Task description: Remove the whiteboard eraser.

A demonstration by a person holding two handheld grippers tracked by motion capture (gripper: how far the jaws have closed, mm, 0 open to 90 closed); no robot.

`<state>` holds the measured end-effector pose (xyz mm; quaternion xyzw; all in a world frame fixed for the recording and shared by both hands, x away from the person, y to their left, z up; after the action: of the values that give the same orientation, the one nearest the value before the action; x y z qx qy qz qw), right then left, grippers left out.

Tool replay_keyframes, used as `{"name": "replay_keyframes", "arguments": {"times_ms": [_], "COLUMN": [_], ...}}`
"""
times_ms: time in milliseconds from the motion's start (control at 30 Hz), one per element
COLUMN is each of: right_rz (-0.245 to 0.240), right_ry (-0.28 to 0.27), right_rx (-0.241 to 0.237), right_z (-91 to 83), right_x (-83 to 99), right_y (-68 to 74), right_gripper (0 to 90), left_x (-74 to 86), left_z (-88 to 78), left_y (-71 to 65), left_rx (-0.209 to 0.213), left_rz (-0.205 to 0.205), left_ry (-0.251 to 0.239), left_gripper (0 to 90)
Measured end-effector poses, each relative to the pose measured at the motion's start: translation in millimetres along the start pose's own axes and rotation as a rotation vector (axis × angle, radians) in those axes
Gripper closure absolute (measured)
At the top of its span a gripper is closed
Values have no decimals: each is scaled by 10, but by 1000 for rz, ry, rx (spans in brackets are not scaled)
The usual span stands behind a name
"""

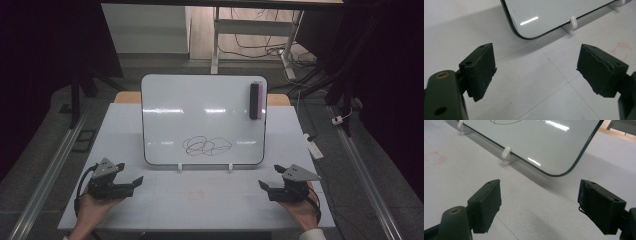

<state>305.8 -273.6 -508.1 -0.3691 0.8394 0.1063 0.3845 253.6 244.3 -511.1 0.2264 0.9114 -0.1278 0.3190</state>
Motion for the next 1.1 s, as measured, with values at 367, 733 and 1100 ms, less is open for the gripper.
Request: {"name": "replay_keyframes", "arguments": {"times_ms": [367, 733, 1100], "right_rz": [16, 34, 105], "right_ry": [12, -14, -114], "right_rx": [7, -2, 118], "right_z": [18, -20, -133], "right_x": [-10, -104, -665], "right_y": [21, 45, -4], "right_gripper": [213, 240, 279], "left_x": [16, -33, -44], "left_z": [26, 104, 99], "left_y": [23, 13, 15], "left_rx": [15, 47, 85], "left_rz": [-22, -13, -5], "left_ry": [17, 39, 39], "left_gripper": [154, 146, 143]}}
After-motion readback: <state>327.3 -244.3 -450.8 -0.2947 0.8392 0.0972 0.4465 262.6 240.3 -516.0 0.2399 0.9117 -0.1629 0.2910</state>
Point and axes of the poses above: each handheld gripper's, and its own axes: z roughly forward along the jaws, x roughly out of its underside, y roughly to its left, the point moved 2 cm from there along z, roughly forward along the jaws, and after that the axes turned 12 degrees about y, right-handed, at the moved point
